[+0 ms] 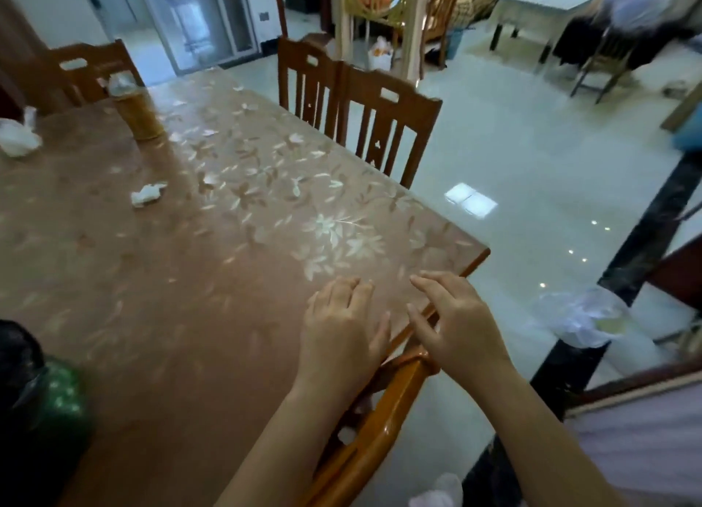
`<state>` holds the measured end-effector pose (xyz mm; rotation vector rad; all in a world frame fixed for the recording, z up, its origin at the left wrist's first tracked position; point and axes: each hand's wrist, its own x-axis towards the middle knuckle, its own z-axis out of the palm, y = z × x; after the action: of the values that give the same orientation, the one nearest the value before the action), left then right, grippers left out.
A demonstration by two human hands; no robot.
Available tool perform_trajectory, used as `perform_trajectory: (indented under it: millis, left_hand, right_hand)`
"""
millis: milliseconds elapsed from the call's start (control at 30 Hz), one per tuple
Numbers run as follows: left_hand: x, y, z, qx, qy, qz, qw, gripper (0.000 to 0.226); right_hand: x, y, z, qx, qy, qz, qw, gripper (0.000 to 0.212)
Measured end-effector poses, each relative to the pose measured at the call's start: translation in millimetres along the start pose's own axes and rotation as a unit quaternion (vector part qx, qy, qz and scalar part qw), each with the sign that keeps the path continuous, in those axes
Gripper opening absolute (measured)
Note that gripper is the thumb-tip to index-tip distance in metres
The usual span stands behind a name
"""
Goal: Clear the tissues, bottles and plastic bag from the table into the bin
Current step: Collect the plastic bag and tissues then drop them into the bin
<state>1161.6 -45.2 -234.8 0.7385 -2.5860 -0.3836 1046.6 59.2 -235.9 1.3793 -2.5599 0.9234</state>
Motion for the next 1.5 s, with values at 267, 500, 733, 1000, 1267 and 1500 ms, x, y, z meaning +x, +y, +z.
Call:
perform_trajectory:
  millis: [267,500,733,1000,1267,1500]
  left_hand:
    - [90,132,87,-0.033,-0.025,0.098,0.994,0.049]
    - [158,194,139,-0.028,-0.041,0.123,0.991,0.051]
    - [264,205,199,-0.047,-0.023,0.127,0.990,0.047]
    - [379,225,246,-0.076,-0.010,0.108,0.991,0.046]
    - [482,276,304,-0.056,0.007,0.103,0.993,0.045]
    - [579,335,342,-0.051,0.039,0.084,0.994,0.045]
  right_hand:
    - [21,154,-82,-0.055,0.067,0.083,0.993,0.043]
    - [59,240,-110,-0.067,0.088,0.121,0.987,0.038]
    - [148,310,-115,-0.103,0.092,0.118,0.983,0.037]
    - [249,377,-131,-0.113,0.099,0.106,0.983,0.044]
    - [333,479,-148,-0.082,0.096,0.100,0.987,0.044]
    - [417,568,-176,-0.061,0.077,0.060,0.993,0.044]
